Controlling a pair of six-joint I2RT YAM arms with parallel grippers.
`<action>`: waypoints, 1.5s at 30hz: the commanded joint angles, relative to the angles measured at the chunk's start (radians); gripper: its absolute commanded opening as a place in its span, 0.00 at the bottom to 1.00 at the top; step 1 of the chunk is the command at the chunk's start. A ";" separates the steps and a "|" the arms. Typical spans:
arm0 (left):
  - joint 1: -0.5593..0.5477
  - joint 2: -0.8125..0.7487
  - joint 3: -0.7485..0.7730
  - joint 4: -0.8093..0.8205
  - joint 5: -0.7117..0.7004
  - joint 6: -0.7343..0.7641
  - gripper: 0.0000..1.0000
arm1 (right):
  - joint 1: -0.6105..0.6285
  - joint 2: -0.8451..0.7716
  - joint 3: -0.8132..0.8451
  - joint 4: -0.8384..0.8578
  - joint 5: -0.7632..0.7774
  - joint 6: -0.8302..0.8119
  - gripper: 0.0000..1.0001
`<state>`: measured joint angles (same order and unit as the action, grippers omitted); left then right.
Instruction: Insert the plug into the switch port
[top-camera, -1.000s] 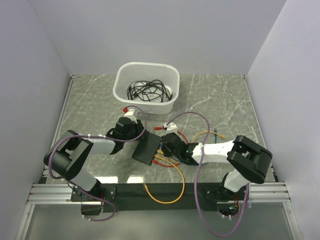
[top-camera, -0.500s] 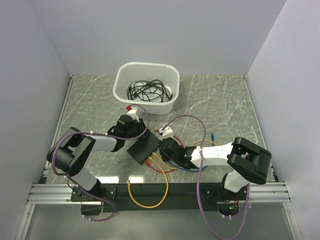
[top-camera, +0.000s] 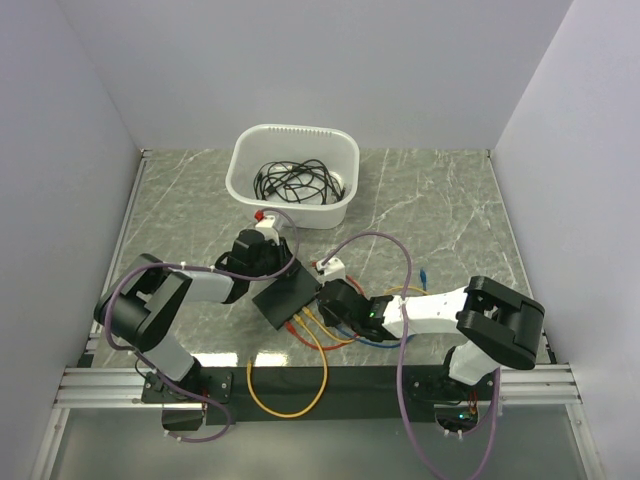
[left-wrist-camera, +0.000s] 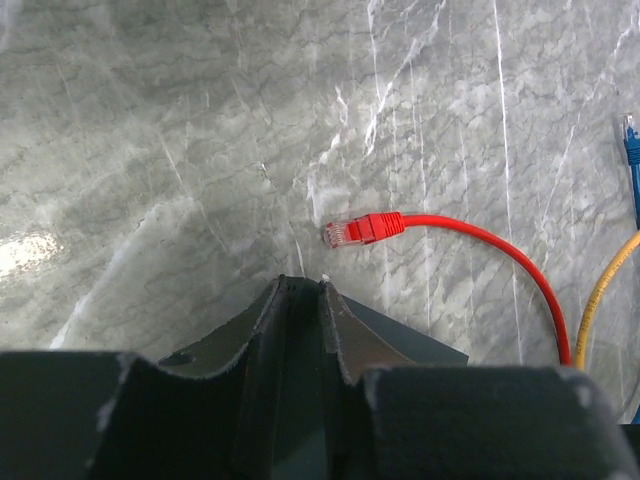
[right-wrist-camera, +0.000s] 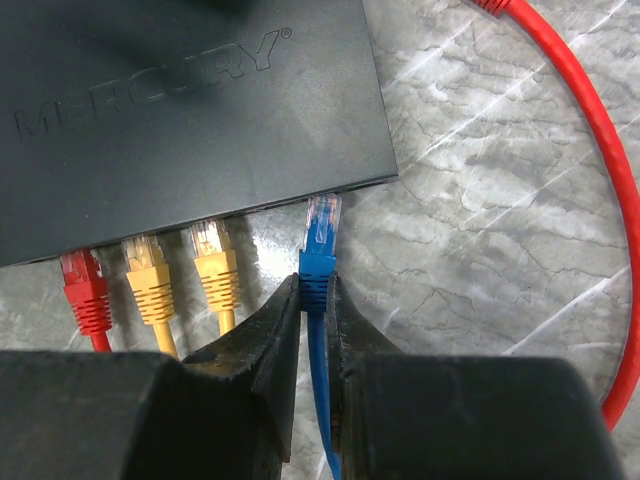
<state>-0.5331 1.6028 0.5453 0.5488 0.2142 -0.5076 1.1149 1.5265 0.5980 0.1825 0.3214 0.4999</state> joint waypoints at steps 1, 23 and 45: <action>-0.015 0.023 0.001 0.033 0.100 0.011 0.24 | 0.013 -0.035 0.019 0.101 0.013 -0.014 0.00; -0.045 0.063 -0.024 0.065 0.106 -0.034 0.22 | 0.099 0.021 0.129 -0.008 0.243 -0.025 0.00; -0.045 0.017 -0.048 -0.010 0.047 -0.109 0.22 | 0.099 0.084 0.109 0.080 0.277 0.002 0.00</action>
<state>-0.5541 1.6409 0.5327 0.6300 0.2024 -0.5961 1.2224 1.5951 0.6693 0.1276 0.5159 0.4931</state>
